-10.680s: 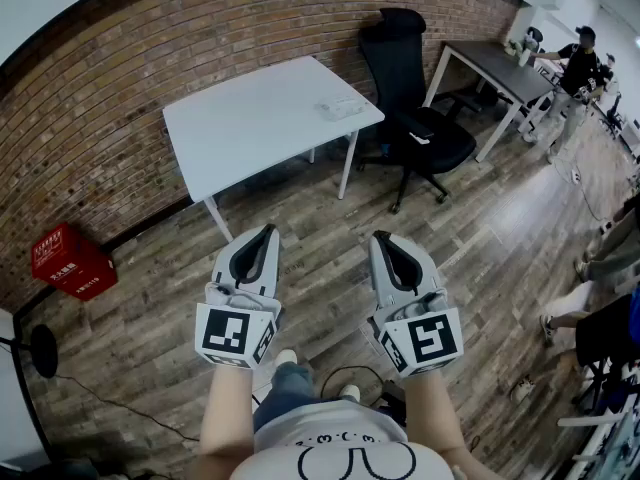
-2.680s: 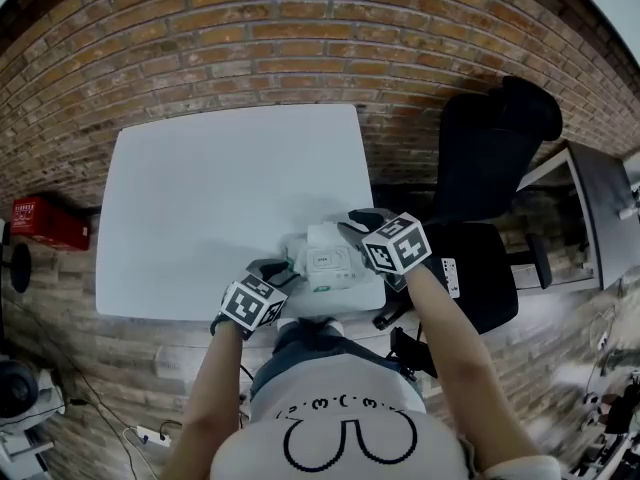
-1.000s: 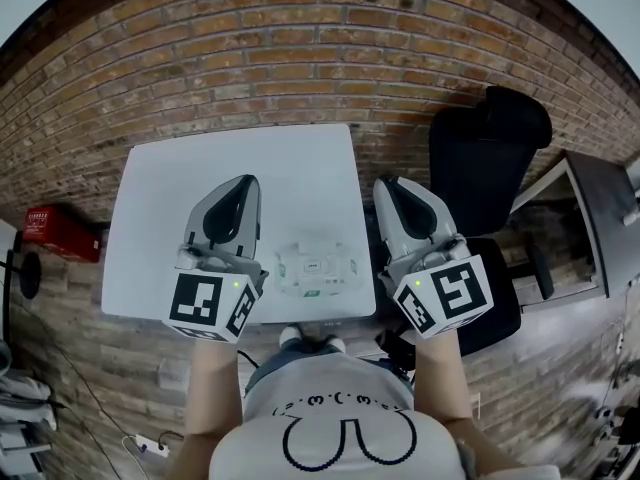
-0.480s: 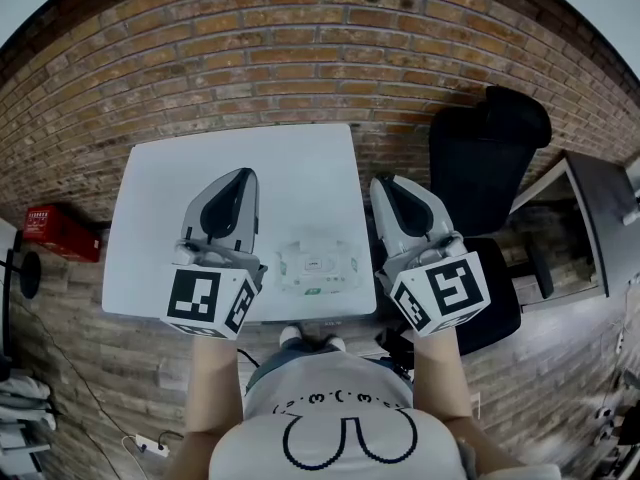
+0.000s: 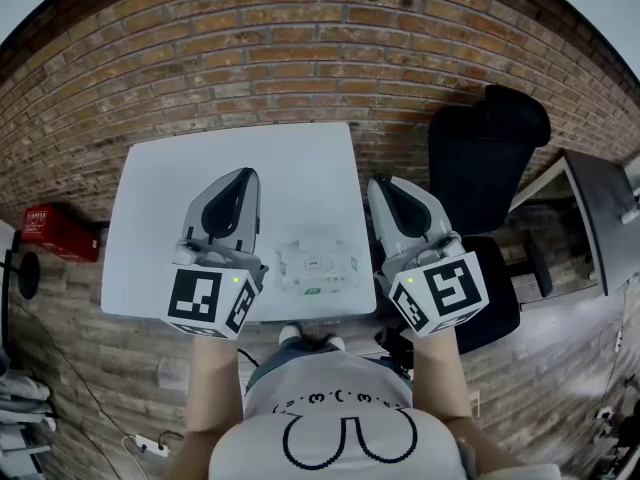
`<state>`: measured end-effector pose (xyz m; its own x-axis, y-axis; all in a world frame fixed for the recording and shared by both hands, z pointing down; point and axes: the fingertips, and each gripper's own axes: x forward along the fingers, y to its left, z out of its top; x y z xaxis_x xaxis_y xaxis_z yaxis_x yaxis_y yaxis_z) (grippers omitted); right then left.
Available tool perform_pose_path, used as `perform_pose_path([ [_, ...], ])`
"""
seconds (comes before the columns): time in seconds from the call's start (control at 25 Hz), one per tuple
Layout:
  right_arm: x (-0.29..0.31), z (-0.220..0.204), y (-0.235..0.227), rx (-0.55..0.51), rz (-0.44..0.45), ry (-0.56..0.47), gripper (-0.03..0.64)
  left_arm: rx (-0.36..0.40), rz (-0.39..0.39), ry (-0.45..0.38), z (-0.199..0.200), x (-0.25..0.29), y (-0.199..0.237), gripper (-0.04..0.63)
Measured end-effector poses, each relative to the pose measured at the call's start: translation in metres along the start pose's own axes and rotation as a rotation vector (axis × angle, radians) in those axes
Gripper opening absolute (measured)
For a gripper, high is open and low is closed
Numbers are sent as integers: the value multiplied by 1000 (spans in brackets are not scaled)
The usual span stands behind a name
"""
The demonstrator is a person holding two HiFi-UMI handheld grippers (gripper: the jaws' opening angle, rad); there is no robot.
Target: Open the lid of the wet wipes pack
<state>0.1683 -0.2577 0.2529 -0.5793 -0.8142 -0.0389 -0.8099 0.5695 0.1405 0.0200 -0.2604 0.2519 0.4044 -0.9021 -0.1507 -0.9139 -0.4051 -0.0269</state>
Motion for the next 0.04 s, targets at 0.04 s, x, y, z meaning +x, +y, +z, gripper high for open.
perform_pose_path([
  [0.04, 0, 0, 0, -1, 0, 1, -2, 1, -1, 0, 0, 0, 0, -2],
])
